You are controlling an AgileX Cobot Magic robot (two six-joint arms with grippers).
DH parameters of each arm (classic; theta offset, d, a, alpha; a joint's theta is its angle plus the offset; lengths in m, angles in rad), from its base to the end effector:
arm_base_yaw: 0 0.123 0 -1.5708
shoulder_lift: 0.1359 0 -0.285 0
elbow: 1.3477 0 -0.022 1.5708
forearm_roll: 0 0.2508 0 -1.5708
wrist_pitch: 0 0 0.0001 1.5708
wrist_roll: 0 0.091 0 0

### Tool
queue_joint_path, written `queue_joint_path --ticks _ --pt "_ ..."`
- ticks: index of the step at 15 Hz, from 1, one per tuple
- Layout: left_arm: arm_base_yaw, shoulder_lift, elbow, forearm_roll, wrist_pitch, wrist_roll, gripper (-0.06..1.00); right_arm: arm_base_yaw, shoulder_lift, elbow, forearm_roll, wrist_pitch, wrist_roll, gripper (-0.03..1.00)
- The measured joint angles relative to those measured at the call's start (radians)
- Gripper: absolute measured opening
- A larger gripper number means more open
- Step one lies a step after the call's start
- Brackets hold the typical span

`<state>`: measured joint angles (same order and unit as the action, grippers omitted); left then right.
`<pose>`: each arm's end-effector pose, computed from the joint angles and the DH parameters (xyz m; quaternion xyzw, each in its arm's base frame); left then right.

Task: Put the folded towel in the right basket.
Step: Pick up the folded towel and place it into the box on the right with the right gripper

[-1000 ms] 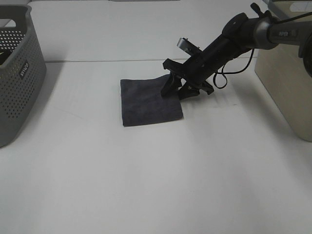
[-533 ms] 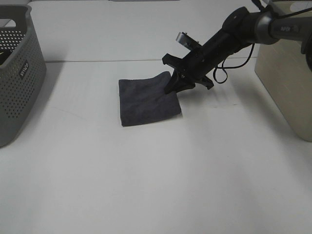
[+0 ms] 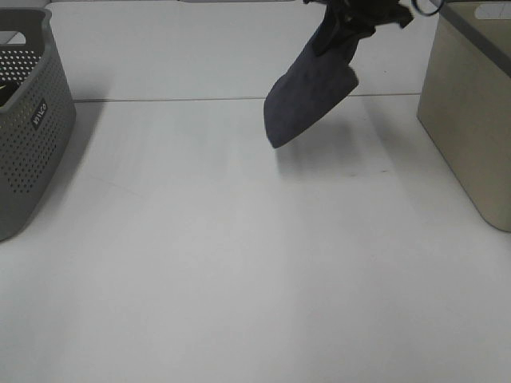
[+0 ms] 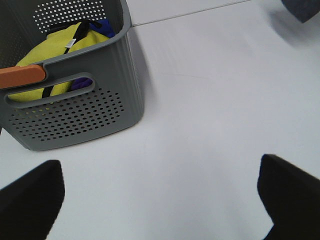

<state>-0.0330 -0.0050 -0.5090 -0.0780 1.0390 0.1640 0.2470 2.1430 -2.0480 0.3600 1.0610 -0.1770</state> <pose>-0.0061 -0.0059 0.2817 0.0843 0.8389 -0.0038 0.5377 0.4587 0.1445 0.2848 -0.1557 0.9413 0.1815 0.2382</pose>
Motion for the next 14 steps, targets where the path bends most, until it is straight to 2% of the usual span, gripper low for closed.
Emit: queue_joint_path --ticks 4,6,10,14 --pt "0.000 0.000 0.000 0.000 0.000 0.000 0.99 -0.010 -0.160 0.000 -0.169 0.013 0.046 0.04" --pt "0.000 0.000 0.000 0.000 0.000 0.000 0.99 -0.054 -0.236 0.000 -0.204 0.014 0.053 0.04" --pt "0.000 0.000 0.000 0.000 0.000 0.000 0.99 -0.259 -0.334 0.000 -0.205 0.014 0.063 0.04" --pt "0.000 0.000 0.000 0.000 0.000 0.000 0.99 -0.445 -0.334 0.000 -0.182 0.061 0.067 0.04"
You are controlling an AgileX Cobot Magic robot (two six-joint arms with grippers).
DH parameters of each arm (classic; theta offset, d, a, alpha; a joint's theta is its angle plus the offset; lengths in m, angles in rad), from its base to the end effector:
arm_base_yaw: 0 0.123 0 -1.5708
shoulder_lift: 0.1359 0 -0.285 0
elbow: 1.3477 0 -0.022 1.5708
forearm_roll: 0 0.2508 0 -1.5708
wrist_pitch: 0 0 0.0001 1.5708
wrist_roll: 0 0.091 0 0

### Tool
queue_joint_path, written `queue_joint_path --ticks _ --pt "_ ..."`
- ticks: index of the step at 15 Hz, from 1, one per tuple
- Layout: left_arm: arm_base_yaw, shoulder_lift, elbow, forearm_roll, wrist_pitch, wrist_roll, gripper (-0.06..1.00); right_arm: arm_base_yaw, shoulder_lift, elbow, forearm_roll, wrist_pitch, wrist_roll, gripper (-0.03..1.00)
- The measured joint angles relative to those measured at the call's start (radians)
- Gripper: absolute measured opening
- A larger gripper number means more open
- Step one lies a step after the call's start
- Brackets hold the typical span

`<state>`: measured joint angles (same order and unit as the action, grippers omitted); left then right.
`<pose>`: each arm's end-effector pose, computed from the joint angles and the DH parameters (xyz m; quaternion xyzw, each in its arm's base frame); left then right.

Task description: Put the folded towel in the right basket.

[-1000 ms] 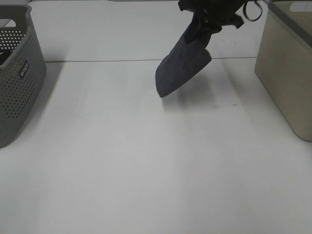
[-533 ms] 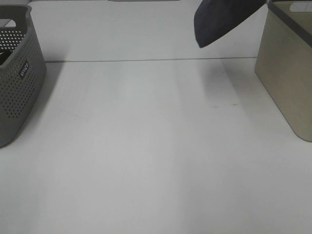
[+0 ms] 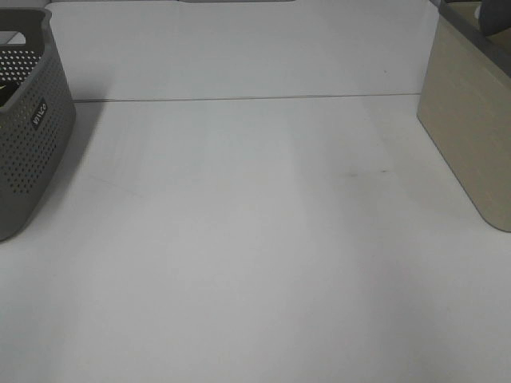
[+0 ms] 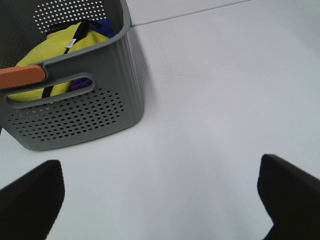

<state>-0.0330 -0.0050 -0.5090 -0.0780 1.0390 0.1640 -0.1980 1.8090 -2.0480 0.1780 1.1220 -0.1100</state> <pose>-0.0061 -0.0059 0.2817 0.0843 0.8389 -0.0038 0.5377 0.3929 -0.0640 0.4256 0.0460 0.9211 0.0299 0.3855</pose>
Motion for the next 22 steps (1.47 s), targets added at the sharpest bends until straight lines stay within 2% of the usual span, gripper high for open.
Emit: queue_joint_path --ticks 2,6,9,12,14,17,20,22 --pt "0.000 0.000 0.000 0.000 0.000 0.000 0.99 -0.042 0.021 0.000 0.001 0.008 0.000 0.04" --pt "0.000 0.000 0.000 0.000 0.000 0.000 0.99 -0.054 0.118 0.000 0.000 0.041 0.001 0.04" --pt "0.000 0.000 0.000 0.000 0.000 0.000 0.99 -0.054 0.196 0.000 0.000 0.049 0.011 0.21" --pt "0.000 0.000 0.000 0.000 0.000 0.000 0.99 -0.054 0.210 0.000 0.001 0.052 0.013 0.60" --pt "0.000 0.000 0.000 0.000 0.000 0.000 0.99 -0.054 0.207 0.000 0.026 0.058 0.027 0.73" --pt "0.000 0.000 0.000 0.000 0.000 0.000 0.99 -0.014 0.176 0.000 0.061 0.069 0.028 0.76" --pt "0.000 0.000 0.000 0.000 0.000 0.000 0.99 0.080 0.137 0.000 0.063 0.093 0.028 0.76" --pt "0.000 0.000 0.000 0.000 0.000 0.000 0.99 0.157 0.130 0.000 0.029 0.094 0.038 0.77"
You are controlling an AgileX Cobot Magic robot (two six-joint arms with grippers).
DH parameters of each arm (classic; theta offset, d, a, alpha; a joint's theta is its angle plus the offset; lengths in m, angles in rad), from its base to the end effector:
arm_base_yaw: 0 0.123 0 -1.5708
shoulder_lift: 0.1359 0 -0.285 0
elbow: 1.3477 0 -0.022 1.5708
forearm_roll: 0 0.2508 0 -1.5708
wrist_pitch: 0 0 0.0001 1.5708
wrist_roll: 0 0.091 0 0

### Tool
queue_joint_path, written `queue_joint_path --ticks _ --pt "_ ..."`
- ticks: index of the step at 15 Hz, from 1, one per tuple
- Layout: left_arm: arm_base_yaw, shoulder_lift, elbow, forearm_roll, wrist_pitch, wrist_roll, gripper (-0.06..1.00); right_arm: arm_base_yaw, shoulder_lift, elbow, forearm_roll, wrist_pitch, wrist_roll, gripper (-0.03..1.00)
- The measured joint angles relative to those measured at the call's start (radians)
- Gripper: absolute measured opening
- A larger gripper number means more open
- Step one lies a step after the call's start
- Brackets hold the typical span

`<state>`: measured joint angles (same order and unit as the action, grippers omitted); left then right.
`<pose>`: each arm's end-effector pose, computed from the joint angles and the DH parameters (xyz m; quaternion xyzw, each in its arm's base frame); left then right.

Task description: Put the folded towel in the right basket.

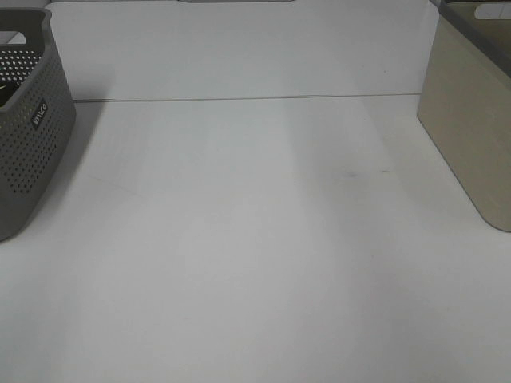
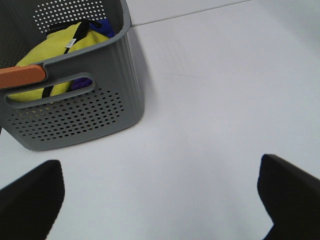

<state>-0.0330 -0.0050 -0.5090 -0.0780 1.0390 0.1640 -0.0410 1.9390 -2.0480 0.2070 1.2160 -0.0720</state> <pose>-0.0061 -0.0059 0.2817 0.0843 0.8389 -0.0038 0.5377 0.4269 0.0000 0.3672 -0.0067 0.9572 0.0875 0.2760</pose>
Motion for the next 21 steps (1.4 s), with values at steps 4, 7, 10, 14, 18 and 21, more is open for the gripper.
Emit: queue_joint_path --ticks 4,7,10,14,18,21 --pt "0.000 0.000 0.000 0.000 0.000 0.000 0.99 0.121 -0.097 0.005 -0.124 0.001 0.077 0.77" --pt "0.000 0.000 0.000 0.000 0.000 0.000 0.99 0.136 -0.236 0.128 -0.130 0.001 0.086 0.77" --pt "0.000 0.000 0.000 0.000 0.000 0.000 0.99 0.136 -0.406 0.378 -0.147 0.000 0.093 0.77" --pt "0.000 0.000 0.000 0.000 0.000 0.000 0.99 0.136 -0.630 0.749 -0.153 -0.001 0.093 0.77" --pt "0.000 0.000 0.000 0.000 0.000 0.000 0.99 0.136 -0.986 1.239 -0.207 -0.034 0.093 0.77" --pt "0.000 0.000 0.000 0.000 0.000 0.000 0.99 0.136 -1.178 1.410 -0.207 -0.064 0.093 0.77"
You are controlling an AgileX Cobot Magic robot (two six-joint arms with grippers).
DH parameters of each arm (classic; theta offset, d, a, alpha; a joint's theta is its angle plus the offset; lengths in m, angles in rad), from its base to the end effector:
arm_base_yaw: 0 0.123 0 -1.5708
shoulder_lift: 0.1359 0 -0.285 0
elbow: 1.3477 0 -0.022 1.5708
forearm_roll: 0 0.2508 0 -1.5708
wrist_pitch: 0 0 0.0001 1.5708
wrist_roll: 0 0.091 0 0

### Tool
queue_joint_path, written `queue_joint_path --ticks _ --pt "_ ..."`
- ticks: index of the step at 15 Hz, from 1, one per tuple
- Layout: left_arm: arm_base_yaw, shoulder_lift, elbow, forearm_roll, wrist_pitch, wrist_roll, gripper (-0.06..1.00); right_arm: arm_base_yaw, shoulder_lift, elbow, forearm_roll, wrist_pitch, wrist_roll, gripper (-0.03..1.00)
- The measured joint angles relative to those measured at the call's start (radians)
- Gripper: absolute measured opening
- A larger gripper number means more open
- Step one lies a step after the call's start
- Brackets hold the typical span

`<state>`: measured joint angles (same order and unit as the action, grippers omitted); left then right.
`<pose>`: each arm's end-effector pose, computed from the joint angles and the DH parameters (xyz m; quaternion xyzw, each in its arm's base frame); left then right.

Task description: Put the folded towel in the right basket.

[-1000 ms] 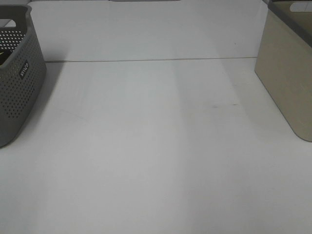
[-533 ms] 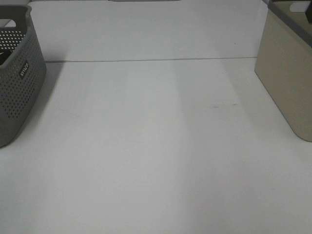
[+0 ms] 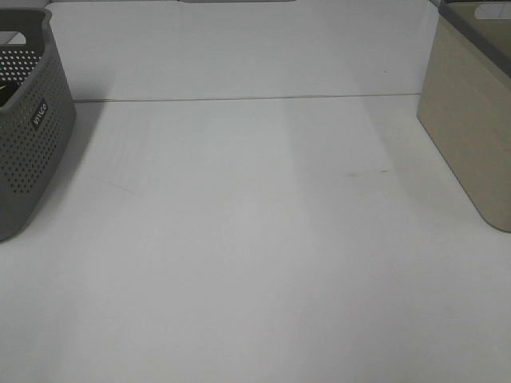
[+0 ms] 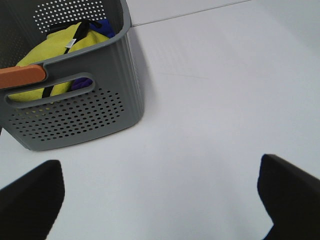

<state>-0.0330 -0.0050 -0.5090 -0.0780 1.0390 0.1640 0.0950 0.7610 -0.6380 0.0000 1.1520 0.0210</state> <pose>-0.0061 -0.0059 0.2817 0.0843 0.8389 -0.0038 0.5377 0.1070 0.0102 0.2743 -0.0363 0.9810 0.0110 0.1900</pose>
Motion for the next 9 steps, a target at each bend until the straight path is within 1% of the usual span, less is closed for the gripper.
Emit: queue_joint_path --ticks 1,3,6,8,9 --pt "0.000 0.000 0.000 0.000 0.000 0.000 0.99 0.000 -0.093 0.051 0.000 -0.022 0.000 0.77" --pt "0.000 0.000 0.000 0.000 0.000 0.000 0.99 0.001 -0.265 0.106 0.000 -0.059 -0.002 0.76" --pt "0.000 0.000 0.000 0.000 0.000 0.000 0.99 0.001 -0.501 0.125 0.036 -0.092 -0.036 0.76" --pt "0.000 0.000 0.000 0.000 0.000 0.000 0.99 0.001 -0.612 0.129 0.076 -0.092 -0.078 0.76" --pt "0.000 0.000 0.000 0.000 0.000 0.000 0.99 0.001 -0.658 0.131 0.081 -0.092 -0.080 0.76"
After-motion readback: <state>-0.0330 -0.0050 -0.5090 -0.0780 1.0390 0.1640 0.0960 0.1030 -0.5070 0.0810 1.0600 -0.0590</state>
